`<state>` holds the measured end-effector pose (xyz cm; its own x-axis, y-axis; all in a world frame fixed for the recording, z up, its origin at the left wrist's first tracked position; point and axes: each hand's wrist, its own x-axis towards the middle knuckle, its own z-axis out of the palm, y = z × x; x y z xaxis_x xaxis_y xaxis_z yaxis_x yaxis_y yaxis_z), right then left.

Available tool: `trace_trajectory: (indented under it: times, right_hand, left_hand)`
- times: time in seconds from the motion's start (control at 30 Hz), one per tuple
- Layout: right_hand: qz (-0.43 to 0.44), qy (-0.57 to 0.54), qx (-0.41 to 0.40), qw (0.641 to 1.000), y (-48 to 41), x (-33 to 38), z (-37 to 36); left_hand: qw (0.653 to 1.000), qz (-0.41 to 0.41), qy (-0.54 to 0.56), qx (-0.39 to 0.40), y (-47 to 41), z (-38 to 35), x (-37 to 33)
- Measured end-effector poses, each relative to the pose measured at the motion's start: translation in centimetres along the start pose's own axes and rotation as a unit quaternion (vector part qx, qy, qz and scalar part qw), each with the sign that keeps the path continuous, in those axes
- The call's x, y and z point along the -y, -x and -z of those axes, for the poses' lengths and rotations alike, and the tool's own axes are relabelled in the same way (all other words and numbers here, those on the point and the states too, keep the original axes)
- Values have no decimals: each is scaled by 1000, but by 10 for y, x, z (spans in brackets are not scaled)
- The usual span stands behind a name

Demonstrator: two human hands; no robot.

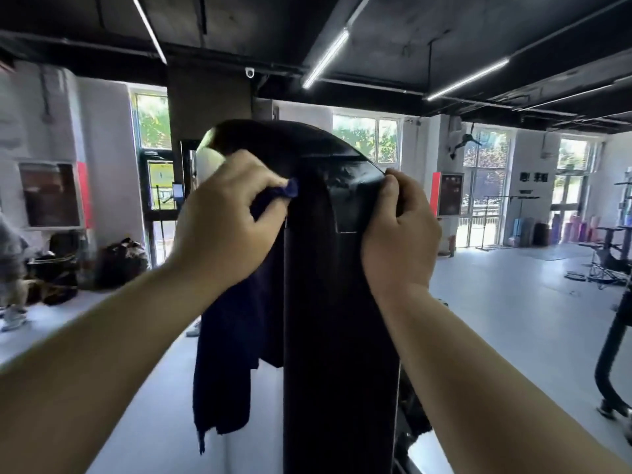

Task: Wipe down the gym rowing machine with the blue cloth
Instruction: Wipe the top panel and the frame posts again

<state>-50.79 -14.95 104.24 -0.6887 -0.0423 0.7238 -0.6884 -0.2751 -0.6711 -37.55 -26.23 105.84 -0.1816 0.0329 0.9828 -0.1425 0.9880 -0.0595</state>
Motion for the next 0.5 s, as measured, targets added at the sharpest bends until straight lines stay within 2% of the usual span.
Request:
trace_trajectory:
  times: [0.17,0.27,0.43,0.5]
  right_hand:
    - [9,18,-29,999,0,-1,-4]
    - [48,36,-36,998,14,-8,-4]
    - [82,97,-5,992,69,-36,-2]
    - [87,123,-7,988,87,-46,-2]
  left_hand:
    - [995,60,13,-75,27,-22,-5]
    - [988,90,47,-118,41,-32,-10]
    - [984,109,109,-89,120,-45,-8]
    - [983,107,130,-69,128,-44,-5]
